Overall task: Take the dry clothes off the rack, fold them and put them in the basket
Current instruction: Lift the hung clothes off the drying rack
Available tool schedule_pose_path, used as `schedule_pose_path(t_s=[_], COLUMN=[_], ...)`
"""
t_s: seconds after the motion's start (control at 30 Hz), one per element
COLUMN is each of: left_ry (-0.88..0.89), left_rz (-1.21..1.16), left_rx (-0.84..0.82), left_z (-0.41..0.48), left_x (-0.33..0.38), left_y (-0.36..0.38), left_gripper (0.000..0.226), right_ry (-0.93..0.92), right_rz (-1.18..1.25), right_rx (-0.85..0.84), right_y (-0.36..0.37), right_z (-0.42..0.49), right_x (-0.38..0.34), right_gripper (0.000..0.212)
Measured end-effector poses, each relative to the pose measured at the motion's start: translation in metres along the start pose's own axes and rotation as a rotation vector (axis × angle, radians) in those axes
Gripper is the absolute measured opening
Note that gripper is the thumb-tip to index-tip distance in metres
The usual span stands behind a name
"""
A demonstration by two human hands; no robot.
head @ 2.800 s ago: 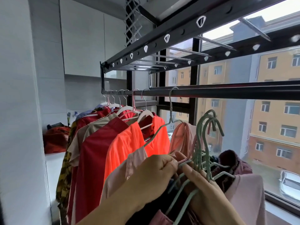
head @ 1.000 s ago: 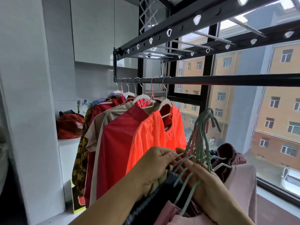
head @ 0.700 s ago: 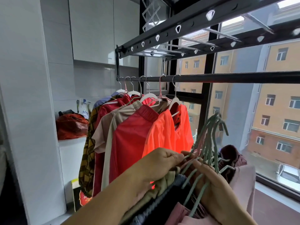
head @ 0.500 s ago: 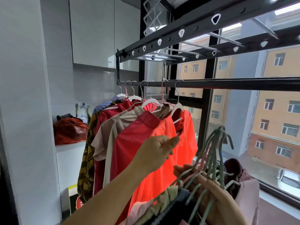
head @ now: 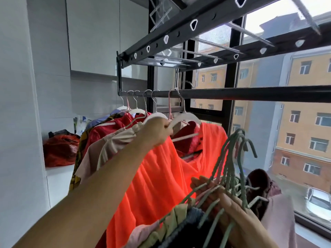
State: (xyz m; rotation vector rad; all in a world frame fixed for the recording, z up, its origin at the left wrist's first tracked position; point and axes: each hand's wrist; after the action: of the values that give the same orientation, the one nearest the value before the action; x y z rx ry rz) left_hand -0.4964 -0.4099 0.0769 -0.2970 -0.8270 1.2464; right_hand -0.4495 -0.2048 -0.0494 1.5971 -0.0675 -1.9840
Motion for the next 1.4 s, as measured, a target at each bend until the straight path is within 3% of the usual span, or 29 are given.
schedule_pose_path(t_s=[0.07, 0.13, 0.37, 0.57, 0.83, 0.97, 1.03, 1.1, 1.13, 1.23, 1.3, 1.33, 1.4], left_ry=[0.040, 0.107, 0.100, 0.044, 0.066, 0.079, 0.063, 0.034, 0.028, 0.088, 0.167, 0.181, 0.155], left_rz=[-0.019, -0.043, -0.314, -0.506, -0.527, -0.575, -0.587, -0.612, -0.610, -0.515, -0.374, -0.310, -0.242], left_rx=[0.120, 0.136, -0.143, -0.316, -0.294, -0.280, -0.273, -0.274, -0.280, -0.302, -0.301, -0.279, -0.118], left_z=[0.005, 0.002, -0.063, -0.072, -0.066, -0.064, -0.064, -0.064, -0.064, -0.064, -0.058, -0.051, -0.025], left_x=[-0.005, -0.011, -0.034, -0.050, -0.060, -0.063, -0.064, -0.067, -0.068, -0.068, -0.062, -0.060, -0.062], left_y=[-0.020, -0.037, -0.005, 0.007, 0.009, 0.003, 0.001, 0.004, 0.005, 0.003, -0.008, -0.014, -0.022], left_gripper=[0.024, 0.017, 0.007, 0.030, 0.030, 0.033, 0.037, 0.041, 0.042, 0.043, 0.049, 0.055, 0.064], right_ry=[-0.012, -0.020, -0.028, -0.019, 0.114, 0.063, -0.052, 0.048, 0.053, 0.121, 0.156, 0.205, 0.179], right_rz=[-0.060, -0.114, -0.282, -0.201, 0.192, 0.255, 0.117, 0.185, 0.183, 0.269, 0.316, 0.279, 0.350], right_rx=[-0.026, 0.005, 0.151, 0.206, 0.007, -0.176, 0.199, 0.263, 0.273, 0.058, 0.047, 0.143, 0.110], right_y=[0.004, 0.006, 0.031, 0.050, 0.063, 0.071, 0.065, 0.066, 0.068, 0.065, 0.063, 0.061, 0.048], right_z=[0.005, 0.011, 0.030, 0.047, 0.065, 0.070, 0.069, 0.065, 0.068, 0.085, 0.086, 0.081, 0.083], right_x=[-0.005, -0.006, 0.000, 0.014, 0.031, 0.029, 0.022, 0.028, 0.033, 0.041, 0.040, 0.035, 0.033], right_gripper=[0.080, 0.079, 0.072, 0.076, 0.080, 0.062, 0.051, 0.049, 0.049, 0.059, 0.055, 0.052, 0.048])
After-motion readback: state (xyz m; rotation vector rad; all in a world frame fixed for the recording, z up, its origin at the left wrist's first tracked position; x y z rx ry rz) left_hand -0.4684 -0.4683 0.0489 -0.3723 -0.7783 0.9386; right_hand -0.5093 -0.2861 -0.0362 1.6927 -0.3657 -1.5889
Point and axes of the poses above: each hand's wrist, its own z-axis towards the middle knuckle, its own y-axis out of the palm, x = y × z, and after that the axes turned 14 degrees about x, right-handed
